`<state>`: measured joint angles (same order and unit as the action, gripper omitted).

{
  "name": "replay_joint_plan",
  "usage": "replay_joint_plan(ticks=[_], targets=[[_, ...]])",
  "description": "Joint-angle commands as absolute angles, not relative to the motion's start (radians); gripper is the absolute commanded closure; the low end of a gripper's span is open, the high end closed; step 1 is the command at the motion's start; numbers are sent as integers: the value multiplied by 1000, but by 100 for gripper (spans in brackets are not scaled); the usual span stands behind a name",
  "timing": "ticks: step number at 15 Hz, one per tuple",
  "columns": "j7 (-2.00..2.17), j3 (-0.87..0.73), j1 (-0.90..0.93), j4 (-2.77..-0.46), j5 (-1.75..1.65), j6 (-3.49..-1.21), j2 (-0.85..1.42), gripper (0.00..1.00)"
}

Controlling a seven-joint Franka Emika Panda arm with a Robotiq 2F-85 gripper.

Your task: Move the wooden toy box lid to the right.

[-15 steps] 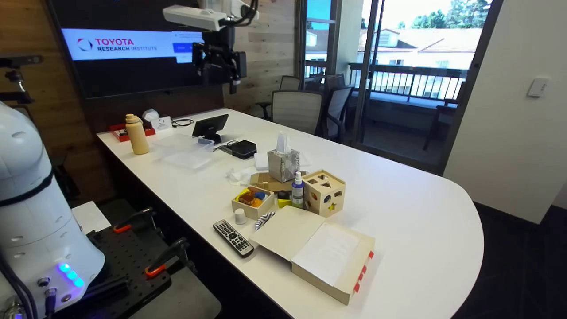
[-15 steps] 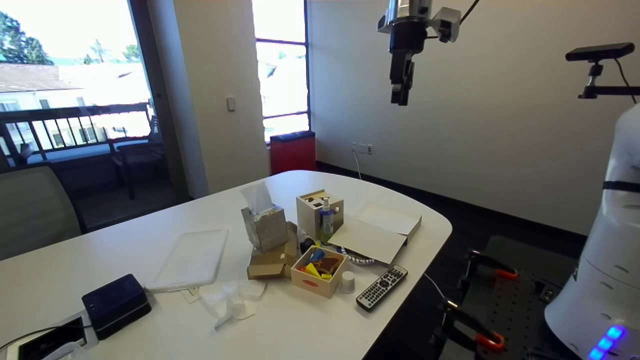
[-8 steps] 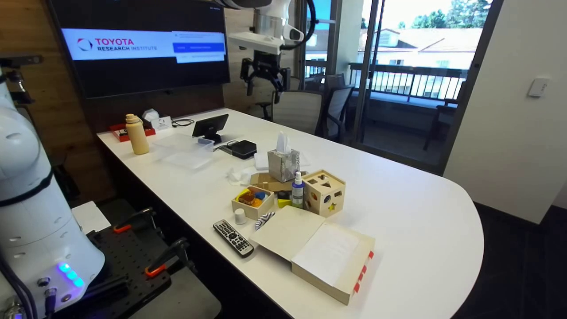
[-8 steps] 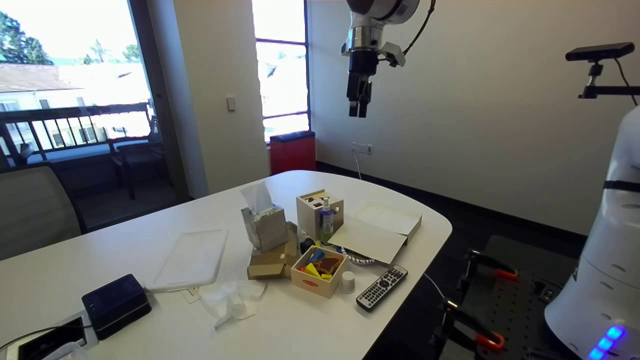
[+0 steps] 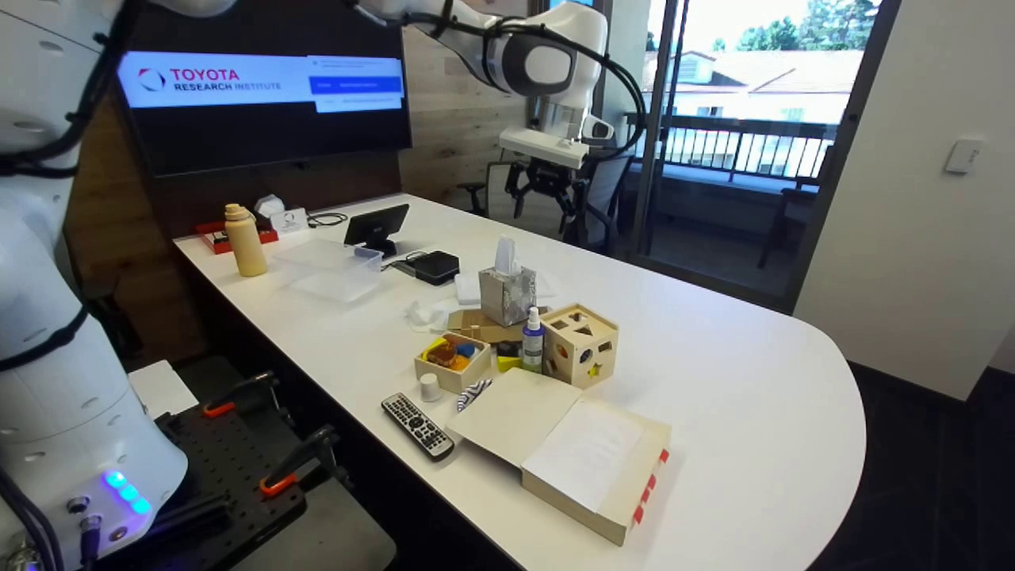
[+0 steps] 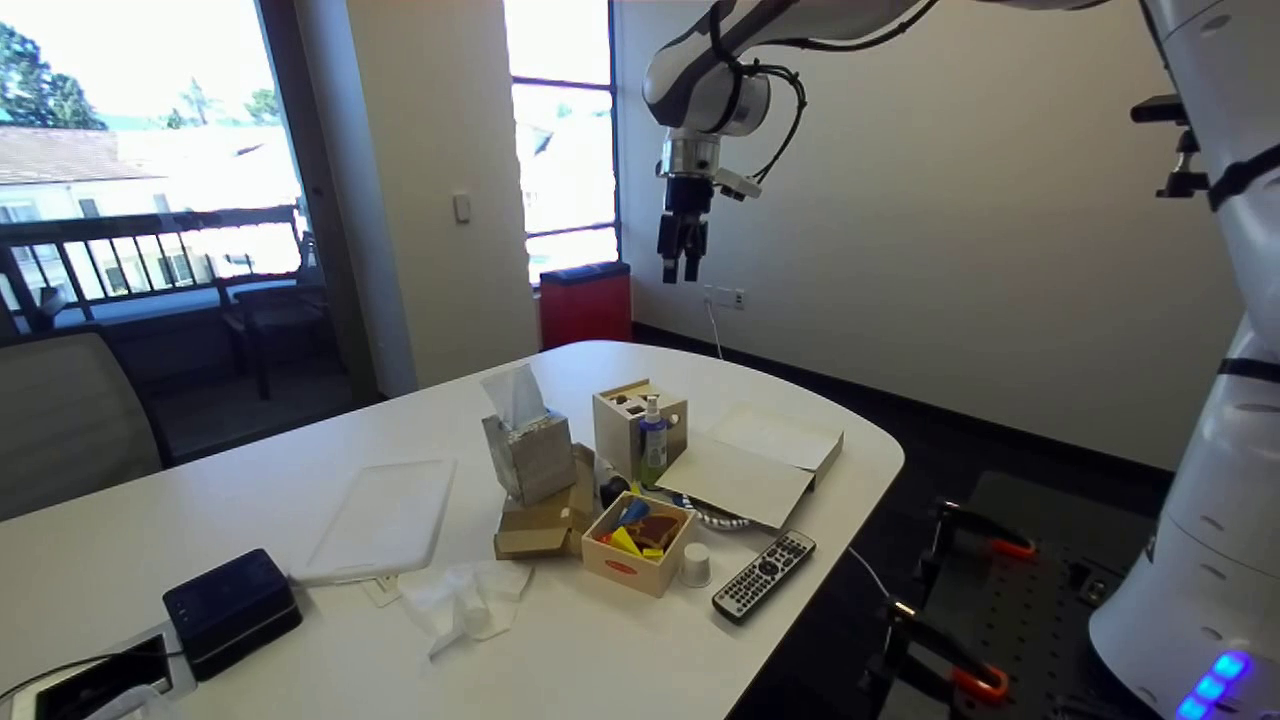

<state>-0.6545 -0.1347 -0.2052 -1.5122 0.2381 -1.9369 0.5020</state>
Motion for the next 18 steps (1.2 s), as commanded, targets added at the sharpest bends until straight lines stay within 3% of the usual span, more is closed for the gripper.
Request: replay_joint_plan(ticks=[1,18], targets=[[-625,-81,-259,-1386,228,-1976,635,0],[-473,18,-320,-1377,205,-2522,949,0]])
